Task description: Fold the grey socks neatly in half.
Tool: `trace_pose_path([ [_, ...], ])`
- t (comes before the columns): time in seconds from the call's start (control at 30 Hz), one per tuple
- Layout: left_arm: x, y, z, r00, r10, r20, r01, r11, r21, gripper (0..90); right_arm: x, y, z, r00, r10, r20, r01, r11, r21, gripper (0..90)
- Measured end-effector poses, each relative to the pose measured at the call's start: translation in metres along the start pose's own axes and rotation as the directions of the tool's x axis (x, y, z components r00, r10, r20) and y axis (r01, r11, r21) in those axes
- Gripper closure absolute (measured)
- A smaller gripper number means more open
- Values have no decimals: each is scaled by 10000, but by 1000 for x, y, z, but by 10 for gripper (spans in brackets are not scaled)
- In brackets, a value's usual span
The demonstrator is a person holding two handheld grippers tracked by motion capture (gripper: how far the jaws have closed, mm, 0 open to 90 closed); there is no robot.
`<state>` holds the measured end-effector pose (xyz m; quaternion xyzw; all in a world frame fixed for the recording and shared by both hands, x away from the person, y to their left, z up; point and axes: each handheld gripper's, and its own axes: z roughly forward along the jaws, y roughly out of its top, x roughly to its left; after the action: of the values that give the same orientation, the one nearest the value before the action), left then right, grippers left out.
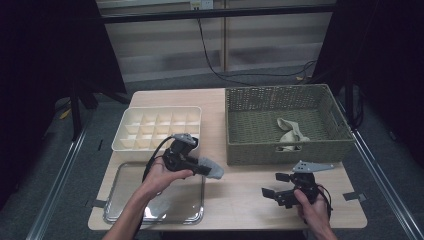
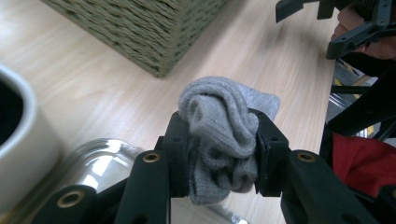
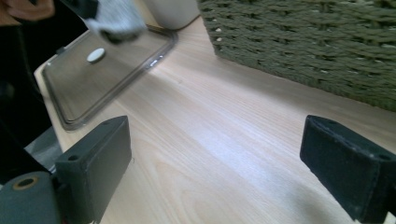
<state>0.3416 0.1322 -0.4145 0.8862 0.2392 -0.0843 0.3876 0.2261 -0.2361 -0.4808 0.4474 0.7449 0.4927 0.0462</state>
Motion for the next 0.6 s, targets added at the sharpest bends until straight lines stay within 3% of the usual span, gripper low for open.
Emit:
trace_pose_path([
  [0.17, 5, 1, -14, 9993, -52, -369, 55, 9999, 100, 641, 0, 0, 1, 10000, -1, 74, 2, 10000, -27, 96],
  [0.27, 9, 2, -19, 9997, -175, -178, 176, 9998, 38, 641, 0, 0, 1, 10000, -57, 65, 57, 10000, -32, 97],
  [0.33, 9, 3, -25, 9990, -161, -415, 165, 9998, 106, 640, 0, 0, 1, 10000, -77, 37, 77, 10000, -13, 97],
  [0.43, 12, 3, -30, 9993, -200, -303, 199, 9998, -26, 640, 0, 0, 1, 9999, -150, -25, 150, 9999, -18, 97],
  [0.47, 12, 3, -33, 9983, -233, -537, 238, 9997, 96, 639, 0, 0, 1, 9999, -128, 0, 128, 9999, -9, 97],
  [0.6, 16, 4, -41, 9971, -200, -730, 205, 9998, 59, 639, 0, 0, 1, 9999, -160, -6, 160, 9999, 20, 98],
])
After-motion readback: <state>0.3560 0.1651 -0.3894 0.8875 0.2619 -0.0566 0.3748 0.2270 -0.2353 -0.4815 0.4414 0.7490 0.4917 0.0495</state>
